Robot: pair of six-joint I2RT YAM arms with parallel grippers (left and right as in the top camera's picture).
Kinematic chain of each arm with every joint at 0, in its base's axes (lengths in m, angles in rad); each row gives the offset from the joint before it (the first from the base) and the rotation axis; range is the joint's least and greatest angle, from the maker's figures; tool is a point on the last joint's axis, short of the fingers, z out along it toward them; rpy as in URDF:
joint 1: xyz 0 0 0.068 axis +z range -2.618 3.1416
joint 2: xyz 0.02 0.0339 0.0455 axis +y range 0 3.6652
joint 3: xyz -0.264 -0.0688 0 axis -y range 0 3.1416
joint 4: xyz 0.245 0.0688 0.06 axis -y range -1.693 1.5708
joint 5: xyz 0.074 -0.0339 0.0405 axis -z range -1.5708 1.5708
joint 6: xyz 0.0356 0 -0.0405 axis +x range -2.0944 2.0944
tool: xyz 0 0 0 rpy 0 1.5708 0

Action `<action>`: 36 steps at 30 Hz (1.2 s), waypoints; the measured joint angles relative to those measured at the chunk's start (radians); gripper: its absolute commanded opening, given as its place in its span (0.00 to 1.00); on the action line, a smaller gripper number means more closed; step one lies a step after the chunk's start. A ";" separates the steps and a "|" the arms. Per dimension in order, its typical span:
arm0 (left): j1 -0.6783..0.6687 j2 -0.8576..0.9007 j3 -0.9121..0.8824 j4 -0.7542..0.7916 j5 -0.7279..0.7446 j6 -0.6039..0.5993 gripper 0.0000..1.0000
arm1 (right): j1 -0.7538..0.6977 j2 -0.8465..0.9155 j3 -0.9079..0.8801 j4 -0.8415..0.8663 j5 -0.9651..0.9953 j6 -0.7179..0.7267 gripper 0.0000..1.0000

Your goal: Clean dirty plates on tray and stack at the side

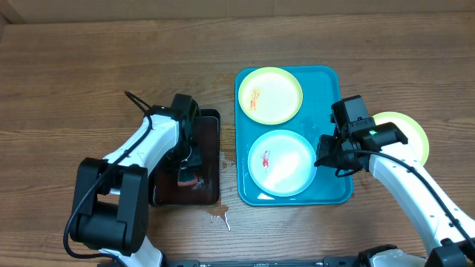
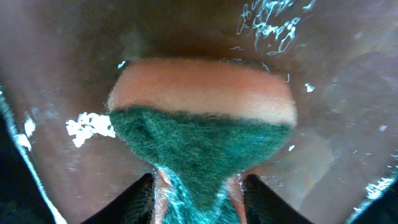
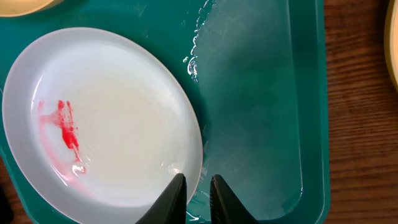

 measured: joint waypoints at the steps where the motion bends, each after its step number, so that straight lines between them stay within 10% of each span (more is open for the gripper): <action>1: 0.000 0.000 -0.003 0.001 -0.006 0.000 0.39 | 0.000 0.000 0.000 0.000 0.000 0.000 0.16; 5: 0.000 0.000 -0.006 0.016 -0.020 0.002 0.04 | 0.000 0.000 0.000 0.001 0.000 -0.003 0.16; 36: -0.013 -0.204 0.257 -0.184 0.019 0.032 0.04 | -0.084 0.000 -0.001 0.068 -0.067 -0.063 0.20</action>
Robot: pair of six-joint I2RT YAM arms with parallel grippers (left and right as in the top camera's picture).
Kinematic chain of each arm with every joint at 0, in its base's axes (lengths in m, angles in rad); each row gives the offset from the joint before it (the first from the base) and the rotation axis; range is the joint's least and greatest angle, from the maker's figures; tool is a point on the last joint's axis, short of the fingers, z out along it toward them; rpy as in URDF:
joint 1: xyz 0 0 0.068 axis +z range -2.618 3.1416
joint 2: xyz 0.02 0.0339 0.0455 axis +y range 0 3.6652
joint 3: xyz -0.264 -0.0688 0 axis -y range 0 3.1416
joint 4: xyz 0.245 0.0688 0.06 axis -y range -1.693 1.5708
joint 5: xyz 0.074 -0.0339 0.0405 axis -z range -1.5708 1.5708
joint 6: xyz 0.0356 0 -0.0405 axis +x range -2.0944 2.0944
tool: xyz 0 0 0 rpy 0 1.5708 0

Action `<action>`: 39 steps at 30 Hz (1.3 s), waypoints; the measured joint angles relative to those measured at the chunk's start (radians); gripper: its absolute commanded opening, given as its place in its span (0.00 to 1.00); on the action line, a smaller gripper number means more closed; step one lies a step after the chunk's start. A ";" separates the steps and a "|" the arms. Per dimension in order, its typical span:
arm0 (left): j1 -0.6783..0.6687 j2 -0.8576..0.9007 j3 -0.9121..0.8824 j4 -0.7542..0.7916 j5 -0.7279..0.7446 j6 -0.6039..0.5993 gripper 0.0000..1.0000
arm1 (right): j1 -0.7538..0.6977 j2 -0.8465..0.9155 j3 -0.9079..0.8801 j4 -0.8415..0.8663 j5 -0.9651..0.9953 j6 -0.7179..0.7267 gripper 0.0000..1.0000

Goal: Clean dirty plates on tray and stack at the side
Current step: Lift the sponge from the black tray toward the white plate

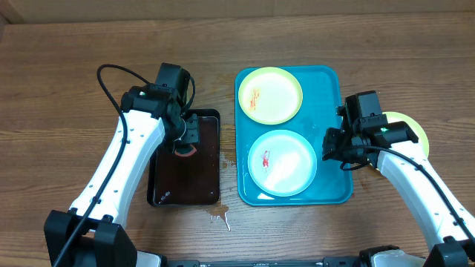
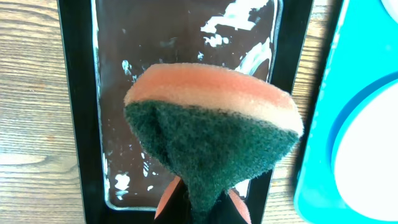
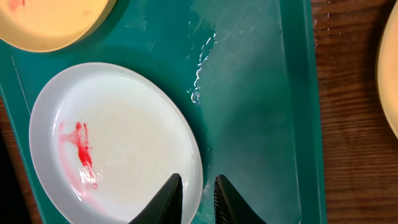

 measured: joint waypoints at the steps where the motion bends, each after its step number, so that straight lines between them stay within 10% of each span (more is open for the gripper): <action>1: 0.000 0.000 0.000 0.001 0.002 0.000 0.04 | 0.000 0.001 0.000 0.000 -0.002 -0.001 0.20; 21: -0.079 0.000 0.053 0.001 0.011 0.000 0.04 | 0.066 0.156 -0.167 0.278 -0.059 -0.018 0.24; 24: -0.089 0.000 0.070 0.000 0.011 0.000 0.04 | 0.093 0.159 -0.185 0.297 -0.039 -0.008 0.04; 30: -0.131 0.000 0.073 0.005 0.011 -0.001 0.04 | 0.102 0.157 -0.195 0.301 -0.016 0.025 0.04; 39: -0.291 0.073 0.087 0.288 0.148 -0.063 0.04 | 0.102 0.157 -0.195 0.303 -0.014 0.035 0.05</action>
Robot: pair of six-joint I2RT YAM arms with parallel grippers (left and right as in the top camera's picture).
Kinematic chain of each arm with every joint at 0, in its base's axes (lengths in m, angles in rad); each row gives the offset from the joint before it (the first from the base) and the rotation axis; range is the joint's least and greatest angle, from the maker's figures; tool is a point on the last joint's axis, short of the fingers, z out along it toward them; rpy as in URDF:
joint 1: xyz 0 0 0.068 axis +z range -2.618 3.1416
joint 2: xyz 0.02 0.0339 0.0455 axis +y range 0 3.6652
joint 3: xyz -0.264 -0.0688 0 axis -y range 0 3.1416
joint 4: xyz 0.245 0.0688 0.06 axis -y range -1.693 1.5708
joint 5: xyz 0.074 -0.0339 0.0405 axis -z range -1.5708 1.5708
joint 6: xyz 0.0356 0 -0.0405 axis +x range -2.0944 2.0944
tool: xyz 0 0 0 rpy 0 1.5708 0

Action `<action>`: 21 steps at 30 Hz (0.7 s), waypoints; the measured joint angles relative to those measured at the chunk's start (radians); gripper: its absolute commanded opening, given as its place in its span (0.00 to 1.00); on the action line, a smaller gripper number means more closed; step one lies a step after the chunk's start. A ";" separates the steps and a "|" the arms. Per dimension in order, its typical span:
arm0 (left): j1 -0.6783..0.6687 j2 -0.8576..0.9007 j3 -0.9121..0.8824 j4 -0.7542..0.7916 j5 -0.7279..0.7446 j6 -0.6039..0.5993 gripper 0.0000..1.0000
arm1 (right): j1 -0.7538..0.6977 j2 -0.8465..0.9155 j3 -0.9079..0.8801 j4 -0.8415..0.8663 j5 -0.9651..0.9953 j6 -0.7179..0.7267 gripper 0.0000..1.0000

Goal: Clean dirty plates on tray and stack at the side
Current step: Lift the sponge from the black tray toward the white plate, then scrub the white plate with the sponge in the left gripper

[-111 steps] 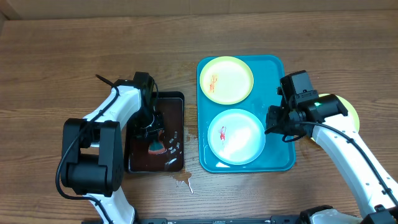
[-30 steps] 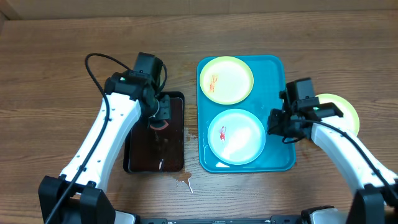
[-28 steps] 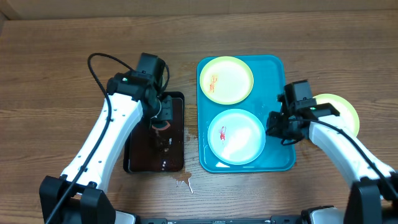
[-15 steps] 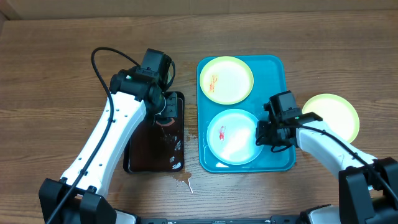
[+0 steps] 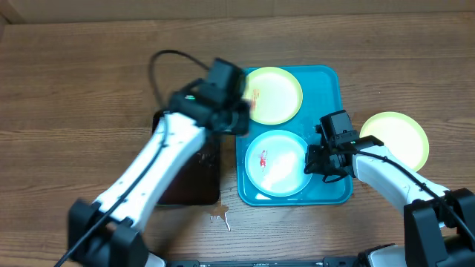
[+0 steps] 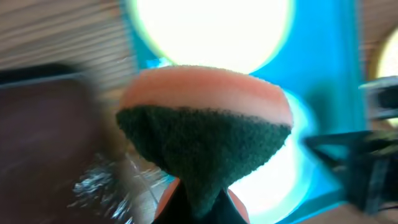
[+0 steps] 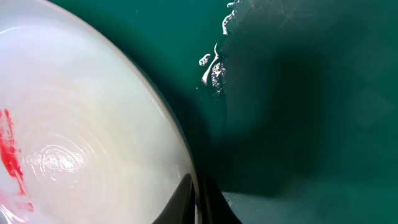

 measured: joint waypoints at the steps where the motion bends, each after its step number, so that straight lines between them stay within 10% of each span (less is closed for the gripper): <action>1: -0.023 0.025 0.003 0.023 0.012 -0.012 0.04 | 0.000 0.000 0.000 0.000 0.000 0.000 0.05; 21: -0.154 0.380 0.018 0.008 -0.060 -0.176 0.04 | 0.004 0.000 0.000 0.006 -0.001 0.000 0.06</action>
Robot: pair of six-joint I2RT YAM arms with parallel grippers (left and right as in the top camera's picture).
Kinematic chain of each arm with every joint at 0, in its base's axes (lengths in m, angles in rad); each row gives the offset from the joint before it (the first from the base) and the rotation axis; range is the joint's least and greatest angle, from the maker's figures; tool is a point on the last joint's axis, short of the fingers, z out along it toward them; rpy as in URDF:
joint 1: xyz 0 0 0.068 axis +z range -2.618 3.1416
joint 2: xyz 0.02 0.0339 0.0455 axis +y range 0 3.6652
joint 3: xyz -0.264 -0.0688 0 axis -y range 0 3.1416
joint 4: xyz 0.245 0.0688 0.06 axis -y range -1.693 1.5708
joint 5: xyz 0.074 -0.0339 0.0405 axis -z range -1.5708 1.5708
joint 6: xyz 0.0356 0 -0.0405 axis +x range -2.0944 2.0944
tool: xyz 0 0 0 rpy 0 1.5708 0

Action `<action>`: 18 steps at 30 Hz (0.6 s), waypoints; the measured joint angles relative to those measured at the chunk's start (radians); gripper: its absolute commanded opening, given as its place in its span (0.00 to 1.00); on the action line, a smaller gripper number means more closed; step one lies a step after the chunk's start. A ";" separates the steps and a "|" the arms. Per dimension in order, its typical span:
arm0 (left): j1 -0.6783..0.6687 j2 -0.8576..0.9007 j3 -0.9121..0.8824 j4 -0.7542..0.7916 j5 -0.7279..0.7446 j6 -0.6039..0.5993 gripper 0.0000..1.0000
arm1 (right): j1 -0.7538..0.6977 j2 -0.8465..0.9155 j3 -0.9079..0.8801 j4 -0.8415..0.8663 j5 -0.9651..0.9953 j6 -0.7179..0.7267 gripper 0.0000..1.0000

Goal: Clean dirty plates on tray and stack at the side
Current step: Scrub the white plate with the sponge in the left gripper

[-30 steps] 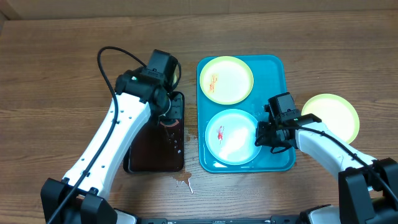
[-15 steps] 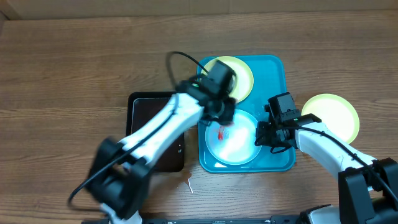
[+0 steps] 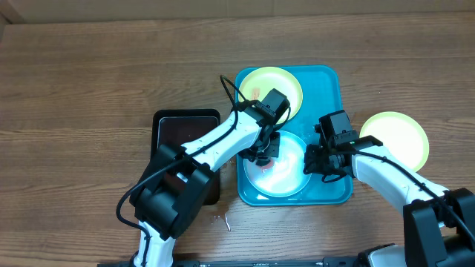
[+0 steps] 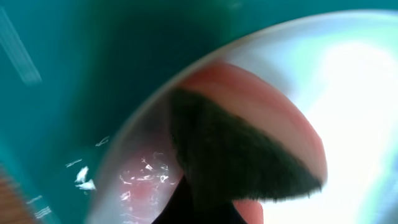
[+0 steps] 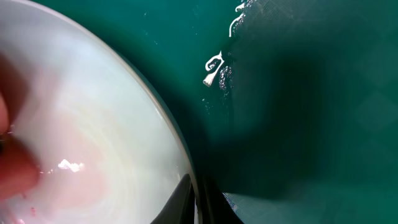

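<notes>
A teal tray (image 3: pixel 330 81) holds a yellow-green plate (image 3: pixel 276 90) with an orange smear at the back and a white plate (image 3: pixel 291 167) in front. My left gripper (image 3: pixel 264 150) is shut on an orange and green sponge (image 4: pixel 249 140), which presses on the white plate (image 4: pixel 348 93) over a pink wet smear (image 4: pixel 149 193). My right gripper (image 3: pixel 320 165) is shut on the white plate's right rim (image 5: pixel 180 155); the sponge's orange edge (image 5: pixel 12 162) shows at the left of that view. A clean yellow-green plate (image 3: pixel 404 137) lies on the table right of the tray.
A black tray (image 3: pixel 174 126) of dark water stands left of the teal tray. Water droplets (image 3: pixel 219 217) lie on the wooden table in front of it. Water beads (image 5: pixel 214 62) sit on the teal tray floor beside the white plate.
My left gripper has moved from above the gap between the trays down onto the white plate with the sponge. The red stain now looks like a pale pink smear. The right gripper has not moved.
The sponge was first held in the dark water of the black tray, then lifted above it, then carried over the teal tray. The right gripper went from beside the white plate's rim to shut on it. Now the sponge is on the white plate.
</notes>
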 measured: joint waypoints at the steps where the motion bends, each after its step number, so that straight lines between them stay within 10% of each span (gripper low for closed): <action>1: 0.000 0.000 0.001 -0.017 -0.021 0.000 0.04 | 0.000 0.000 0.000 0.000 0.000 0.000 0.06; 18: -0.004 0.031 0.004 0.123 0.175 0.163 0.04 | -0.004 0.000 0.000 -0.008 0.013 0.001 0.06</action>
